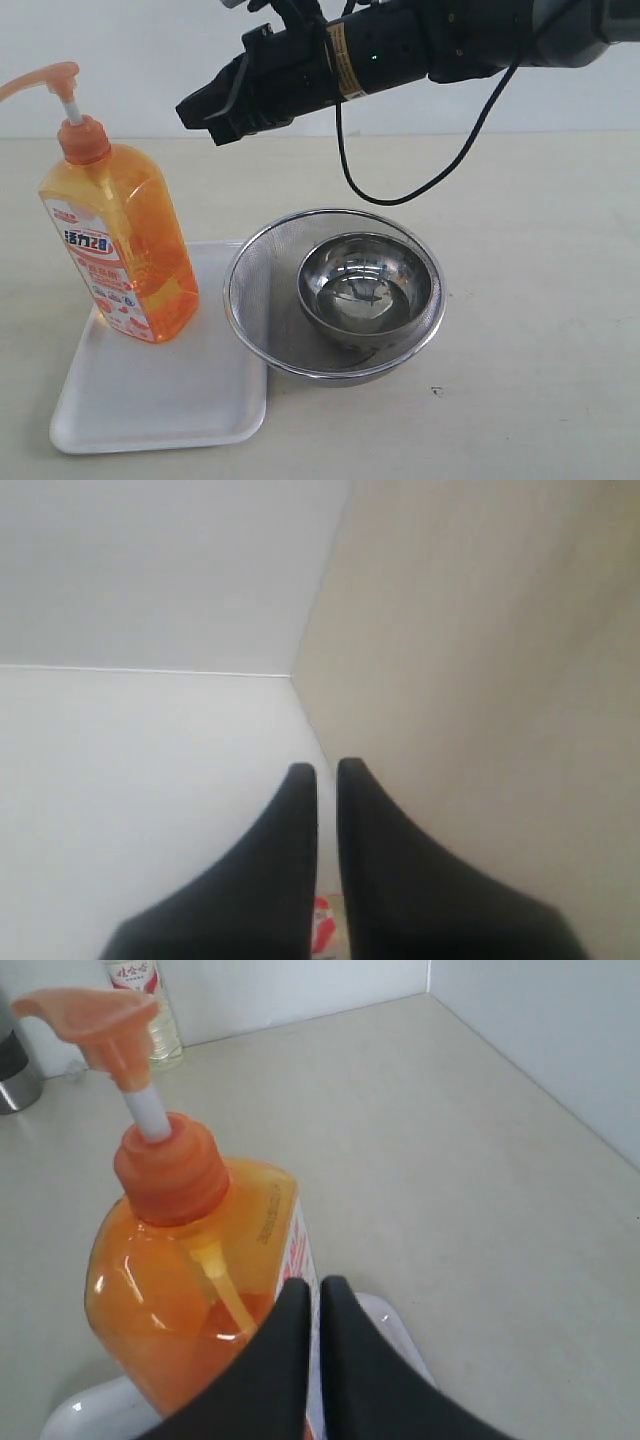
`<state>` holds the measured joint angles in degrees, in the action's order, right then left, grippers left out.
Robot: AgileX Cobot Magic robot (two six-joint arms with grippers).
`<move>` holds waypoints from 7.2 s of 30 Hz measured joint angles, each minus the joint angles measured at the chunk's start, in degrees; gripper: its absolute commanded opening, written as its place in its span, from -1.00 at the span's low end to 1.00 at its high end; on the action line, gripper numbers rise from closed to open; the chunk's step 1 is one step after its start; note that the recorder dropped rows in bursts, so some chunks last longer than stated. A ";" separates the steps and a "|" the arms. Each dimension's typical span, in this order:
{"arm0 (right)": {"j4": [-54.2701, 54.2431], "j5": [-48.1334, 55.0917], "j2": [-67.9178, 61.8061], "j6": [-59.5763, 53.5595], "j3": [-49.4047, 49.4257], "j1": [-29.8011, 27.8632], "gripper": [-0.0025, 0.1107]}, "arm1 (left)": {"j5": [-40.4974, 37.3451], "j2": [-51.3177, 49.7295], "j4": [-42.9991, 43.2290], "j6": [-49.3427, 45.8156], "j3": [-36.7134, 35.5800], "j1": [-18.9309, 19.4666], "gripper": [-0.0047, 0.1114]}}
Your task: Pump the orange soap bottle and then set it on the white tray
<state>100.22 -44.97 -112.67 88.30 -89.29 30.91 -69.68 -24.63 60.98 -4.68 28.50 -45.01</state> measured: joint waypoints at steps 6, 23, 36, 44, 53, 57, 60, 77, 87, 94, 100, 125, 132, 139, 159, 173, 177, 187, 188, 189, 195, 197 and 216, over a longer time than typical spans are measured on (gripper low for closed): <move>0.00 -1.27 0.00 0.63 0.00 0.00 -0.96 | 26.66 4.90 -12.47 0.38 2.77 0.00 -0.84; 0.00 -2.18 0.00 0.98 0.00 0.00 -0.96 | 69.20 5.28 -23.80 -1.01 21.28 0.00 -0.84; 0.00 -0.87 0.00 0.29 0.00 0.00 -0.96 | 33.15 5.79 6.99 38.09 47.76 -2.01 -0.84; 0.00 0.03 0.00 0.29 0.00 0.00 -0.96 | 30.84 5.89 -1.75 22.11 48.56 -15.00 -0.84; 0.00 -0.09 0.00 0.39 0.00 0.00 -0.96 | 35.21 -7.58 -22.38 -12.11 48.60 -20.97 -0.84; 0.00 -1.59 0.00 0.78 0.00 0.00 -0.96 | 35.74 -14.91 -16.13 -12.93 48.72 -20.97 -0.84; 0.00 -2.66 0.00 0.90 0.00 0.00 -0.96 | 34.53 -17.22 -8.86 -8.26 49.29 -20.97 -0.84; 0.00 -3.40 0.00 4.07 0.00 0.00 -0.96 | 19.85 -1.77 -1.23 -10.42 49.29 -20.29 -0.84; 0.00 -4.95 0.00 5.35 0.00 0.00 -0.96 | 22.67 -0.66 -8.78 -10.88 46.48 -2.42 -0.84; 0.00 -5.79 0.00 5.35 0.00 0.00 -0.96 | 31.46 3.62 -25.85 -13.19 46.48 17.65 -0.84; 0.00 -6.17 0.00 5.22 0.00 0.00 -0.96 | 39.00 5.64 -49.02 -21.82 48.25 30.16 -0.84; 0.00 -9.18 0.00 4.03 0.00 -0.03 -0.96 | 44.65 -33.66 -43.50 -8.88 43.88 35.04 -0.84; 0.00 -10.94 0.00 3.88 0.00 -0.14 -0.96 | 71.64 -29.70 -49.02 -7.04 21.65 40.63 -0.84; 0.00 -9.23 0.00 3.39 0.00 -1.12 -0.96 | 79.00 -24.75 -49.37 -1.31 8.90 45.99 -0.84; 0.00 -1.68 -7.76 -4.99 -1.32 -2.52 -0.96 | 92.79 -22.14 -40.78 21.73 -18.63 47.89 -0.84; -0.01 -6.87 -12.10 -4.74 -8.82 -2.52 -0.96 | 101.85 -38.40 -26.93 27.98 -19.59 47.89 -0.84; -0.01 -8.21 -12.10 -3.70 -8.82 -2.52 -0.96 | 104.41 -43.16 -26.93 25.95 -17.31 47.89 -0.84; -0.01 -12.23 -12.10 -2.17 -8.82 -2.52 -0.96 | 108.04 -51.28 -25.30 24.56 -12.68 47.89 -0.84; -0.01 -12.45 -12.10 -2.07 -8.82 -2.52 -0.96 | 108.22 -51.81 -25.15 24.56 -12.47 47.89 -0.84; -0.01 -12.74 -12.10 -1.96 -8.82 -2.30 -0.96 | 108.32 -52.20 -24.99 24.56 -12.21 47.89 -0.84; -0.01 -13.73 -13.27 -1.73 -8.91 0.05 -0.96 | 108.54 -54.14 -24.12 24.47 -11.41 47.89 -0.84; 0.09 -14.13 -13.85 -1.73 -8.91 0.65 -0.96 | 108.54 -54.37 -24.12 24.32 -11.41 47.89 -0.84; 0.09 -8.53 -14.20 -1.68 -8.91 0.00 -0.96 | 105.98 -54.63 -33.82 16.20 -10.77 47.89 -0.84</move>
<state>100.32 -53.50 -126.87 86.62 -98.19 30.91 36.29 -79.27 27.16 11.52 17.73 2.88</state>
